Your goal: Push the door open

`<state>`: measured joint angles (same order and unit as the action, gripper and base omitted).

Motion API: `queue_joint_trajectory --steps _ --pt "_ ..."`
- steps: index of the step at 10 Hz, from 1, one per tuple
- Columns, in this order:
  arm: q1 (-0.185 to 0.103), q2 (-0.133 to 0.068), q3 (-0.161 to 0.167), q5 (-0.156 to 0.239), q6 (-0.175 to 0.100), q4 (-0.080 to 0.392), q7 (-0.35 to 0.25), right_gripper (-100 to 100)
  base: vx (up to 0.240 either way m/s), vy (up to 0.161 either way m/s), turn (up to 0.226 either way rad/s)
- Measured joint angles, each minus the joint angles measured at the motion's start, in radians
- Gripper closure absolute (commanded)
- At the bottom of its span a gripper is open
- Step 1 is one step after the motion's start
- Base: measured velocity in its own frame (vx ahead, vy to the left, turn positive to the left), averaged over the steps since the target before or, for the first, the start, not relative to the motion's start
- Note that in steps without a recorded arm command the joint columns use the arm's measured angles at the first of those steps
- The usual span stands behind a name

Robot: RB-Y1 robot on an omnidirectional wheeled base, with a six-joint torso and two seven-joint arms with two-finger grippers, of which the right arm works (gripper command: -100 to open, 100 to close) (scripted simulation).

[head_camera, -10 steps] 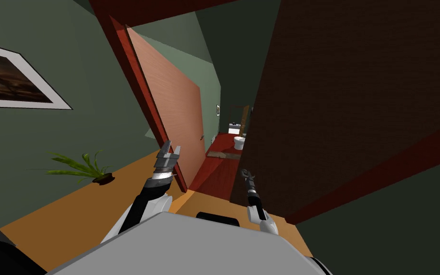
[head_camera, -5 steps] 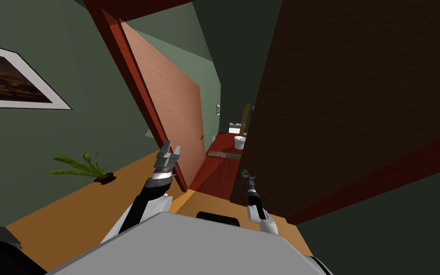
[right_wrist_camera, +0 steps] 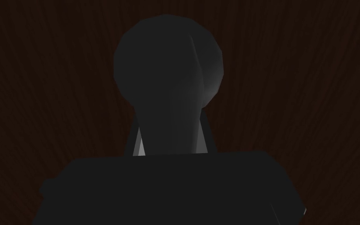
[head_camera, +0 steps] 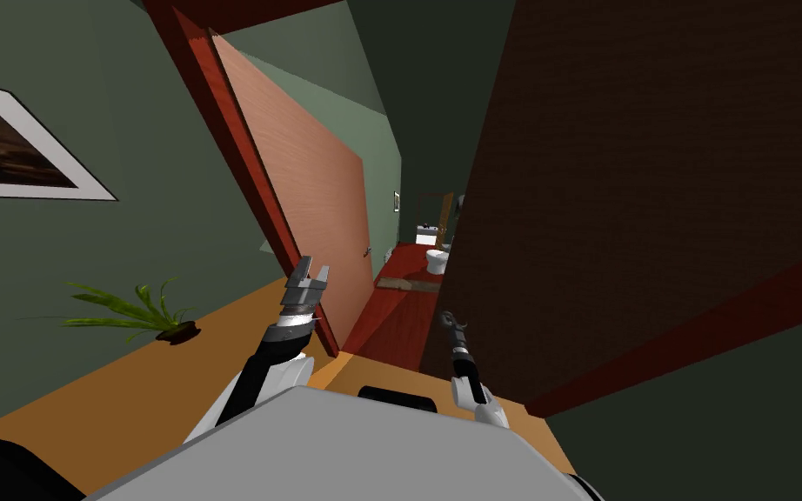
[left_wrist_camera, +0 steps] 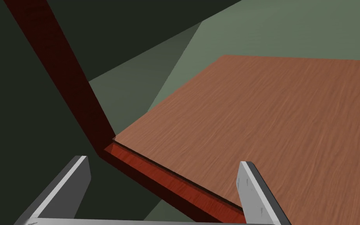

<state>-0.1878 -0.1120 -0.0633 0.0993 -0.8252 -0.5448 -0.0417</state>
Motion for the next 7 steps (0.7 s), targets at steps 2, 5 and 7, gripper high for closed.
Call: queue_joint_trajectory --steps 2,5,7 --pt "0.003 -0.001 -0.012 0.008 0.006 -0.012 0.005 100 0.207 0.029 -0.040" --pt "-0.019 -0.006 -0.041 0.025 -0.014 0.025 0.017 100 0.196 0.040 -0.047" --pt "-0.028 -0.010 -0.061 0.037 -0.034 0.057 0.023 100 0.170 0.058 -0.051"
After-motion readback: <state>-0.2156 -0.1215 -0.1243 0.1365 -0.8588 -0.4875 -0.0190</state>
